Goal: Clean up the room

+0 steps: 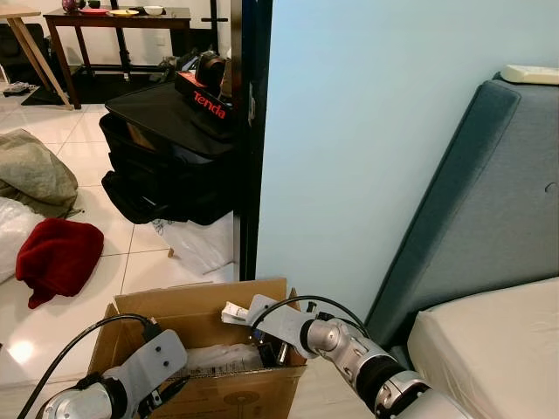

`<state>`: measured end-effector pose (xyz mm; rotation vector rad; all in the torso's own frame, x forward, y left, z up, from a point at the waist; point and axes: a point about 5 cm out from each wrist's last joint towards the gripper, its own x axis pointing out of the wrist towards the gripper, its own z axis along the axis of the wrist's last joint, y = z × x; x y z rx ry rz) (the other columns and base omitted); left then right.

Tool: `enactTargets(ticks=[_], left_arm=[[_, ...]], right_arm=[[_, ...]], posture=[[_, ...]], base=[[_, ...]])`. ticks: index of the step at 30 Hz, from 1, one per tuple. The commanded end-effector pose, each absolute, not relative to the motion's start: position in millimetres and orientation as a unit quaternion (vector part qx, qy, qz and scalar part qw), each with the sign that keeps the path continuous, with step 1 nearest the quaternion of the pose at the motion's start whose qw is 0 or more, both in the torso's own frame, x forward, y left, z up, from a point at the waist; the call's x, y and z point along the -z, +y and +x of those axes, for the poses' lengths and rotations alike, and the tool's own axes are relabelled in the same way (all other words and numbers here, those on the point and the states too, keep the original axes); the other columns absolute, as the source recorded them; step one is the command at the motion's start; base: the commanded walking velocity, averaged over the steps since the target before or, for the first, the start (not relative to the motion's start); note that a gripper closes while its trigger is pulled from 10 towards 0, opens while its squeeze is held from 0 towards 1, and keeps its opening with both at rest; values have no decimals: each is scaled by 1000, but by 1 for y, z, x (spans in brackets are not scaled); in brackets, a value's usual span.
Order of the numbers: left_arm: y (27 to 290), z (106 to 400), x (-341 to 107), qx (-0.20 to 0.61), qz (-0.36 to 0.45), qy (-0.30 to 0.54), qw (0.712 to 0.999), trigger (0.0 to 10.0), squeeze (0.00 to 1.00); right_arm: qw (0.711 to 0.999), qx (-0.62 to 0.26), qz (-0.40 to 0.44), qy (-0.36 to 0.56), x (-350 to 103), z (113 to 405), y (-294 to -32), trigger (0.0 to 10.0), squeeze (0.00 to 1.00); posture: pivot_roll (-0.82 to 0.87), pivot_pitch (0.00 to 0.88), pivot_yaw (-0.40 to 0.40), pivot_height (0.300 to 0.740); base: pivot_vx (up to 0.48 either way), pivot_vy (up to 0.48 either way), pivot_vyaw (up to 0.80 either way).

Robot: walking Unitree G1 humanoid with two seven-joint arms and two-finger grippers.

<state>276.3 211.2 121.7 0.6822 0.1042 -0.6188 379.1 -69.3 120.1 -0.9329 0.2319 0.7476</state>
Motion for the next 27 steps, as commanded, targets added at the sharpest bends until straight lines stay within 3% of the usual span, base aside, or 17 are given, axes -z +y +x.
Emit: enactTargets(ticks=[1,4,5,14,15,17,18,20,21,22,27], left_arm=[[210,272,-115,311,327,61,891,10000,0],[210,272,-115,311,327,61,891,10000,0],[210,272,-115,312,327,61,890,10000,0],[210,274,-115,313,330,60,888,10000,0],[210,274,-115,312,331,60,889,10000,0],[210,274,-115,312,331,60,889,10000,0],[210,274,-115,311,331,60,889,10000,0],[210,274,-115,311,331,60,889,10000,0],[210,274,-115,311,330,60,889,10000,0],[210,274,-115,311,330,60,889,10000,0],[209,274,-115,311,330,59,889,10000,0]], right_arm=[[813,-354,-446,117,-115,377,-70,10000,388],[812,-355,-449,117,-115,377,-70,10000,388],[806,-365,-451,121,-112,375,-70,10000,0],[806,-368,-448,121,-112,375,-69,10000,0],[809,-371,-440,124,-112,375,-68,10000,263],[809,-371,-440,124,-112,375,-68,10000,263],[809,-372,-437,125,-112,374,-68,10000,1000],[809,-372,-437,125,-112,374,-68,10000,1000],[807,-373,-440,123,-112,374,-67,10000,808],[805,-374,-444,120,-112,374,-67,10000,0],[804,-373,-448,118,-112,374,-67,10000,0]], posture=[[33,285,-91,622],[33,285,-91,622],[33,279,-88,622],[35,276,-84,622],[36,277,-85,622],[36,277,-85,622],[37,275,-86,622],[37,275,-86,622],[37,273,-86,622],[36,272,-85,622],[36,273,-86,622]], base=[[0,0,0],[0,0,0],[0,0,0],[0,0,0],[0,0,0],[0,0,0],[0,0,0],[0,0,0],[0,0,0],[0,0,0],[0,0,0]])
